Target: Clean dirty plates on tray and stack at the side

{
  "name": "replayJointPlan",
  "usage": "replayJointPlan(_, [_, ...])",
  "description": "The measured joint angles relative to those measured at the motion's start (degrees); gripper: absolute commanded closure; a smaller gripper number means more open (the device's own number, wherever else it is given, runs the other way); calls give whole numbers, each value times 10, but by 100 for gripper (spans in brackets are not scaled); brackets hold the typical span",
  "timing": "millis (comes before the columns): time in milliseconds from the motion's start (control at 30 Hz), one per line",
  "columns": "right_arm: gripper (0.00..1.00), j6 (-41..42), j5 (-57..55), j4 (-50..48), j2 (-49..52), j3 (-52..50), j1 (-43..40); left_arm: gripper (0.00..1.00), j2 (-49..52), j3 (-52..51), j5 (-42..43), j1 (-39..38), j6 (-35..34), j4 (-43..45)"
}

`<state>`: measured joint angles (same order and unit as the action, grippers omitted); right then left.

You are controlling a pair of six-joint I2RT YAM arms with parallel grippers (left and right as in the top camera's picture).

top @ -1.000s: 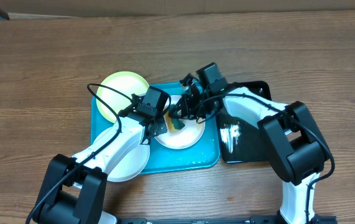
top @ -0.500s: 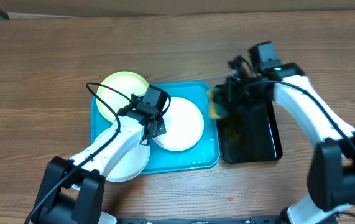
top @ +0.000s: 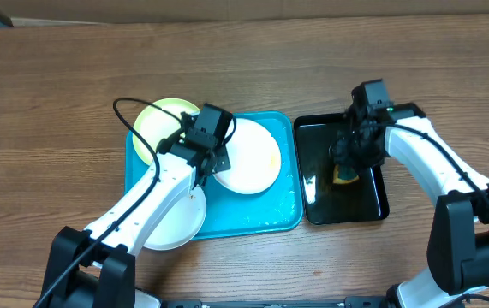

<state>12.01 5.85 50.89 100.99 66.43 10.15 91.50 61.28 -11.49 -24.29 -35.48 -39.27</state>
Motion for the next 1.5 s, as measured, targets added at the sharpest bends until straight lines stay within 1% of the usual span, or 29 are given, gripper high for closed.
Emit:
replayJointPlan(100, [94, 0, -9, -19, 0, -23, 0, 96, 0, 32, -2, 0, 12, -13])
replayJointPlan(133, [88, 0, -12, -22, 0, -30, 0, 96, 0, 47, -2, 0, 14, -20])
replayJointPlan(200, [80, 0, -15, -24, 0, -36, 0, 96, 0, 64, -2, 0, 16, -29])
replayJointPlan(233, [73, -1, -16, -25, 0, -38, 0, 96, 0, 74, -3, 0, 19, -32])
replayJointPlan(433, [61, 13, -17, -25, 0, -39, 0, 96, 0, 128, -4, 0, 41, -37])
replayJointPlan(500, [53, 14, -17, -6, 0, -31, 0, 96, 0, 136, -4, -1, 46, -36])
replayJointPlan(567, [41, 16, -17, 21, 0, -9, 0, 96, 0, 138, -4, -4, 54, -32])
replayJointPlan(600, [32, 16, -17, 31, 0, 4, 0, 96, 0, 138, -5, -8, 59, -30])
replayJointPlan(633, [16, 18, -16, 42, 0, 21, 0, 96, 0, 138, -6, -11, 62, -27])
replayJointPlan(667, [9, 17, -16, 49, 0, 37, 0, 96, 0, 138, -6, -15, 68, -23])
replayJointPlan(700, [5, 15, -16, 56, -1, 52, -1, 96, 0, 138, -7, -19, 73, -19])
replayJointPlan(833, [4, 15, -16, 74, -13, 93, -8, 96, 0, 138, -21, -40, 87, -5])
replayJointPlan(900, [0, 15, -13, 77, -21, 104, -19, 96, 0, 138, -39, -55, 95, 5])
replayJointPlan(1033, [0, 27, -11, 69, -26, 110, -53, 96, 0, 138, -77, -87, 122, 35])
replayJointPlan(1267, [0, 41, -1, 60, -26, 111, -145, 96, 0, 138, -147, -159, 192, 113])
replayJointPlan(1333, [0, 43, -1, 57, -26, 111, -172, 96, 0, 139, -177, -186, 221, 146])
replayJointPlan(1500, [0, 45, 2, 52, -26, 111, -209, 96, 5, 140, -230, -223, 287, 210])
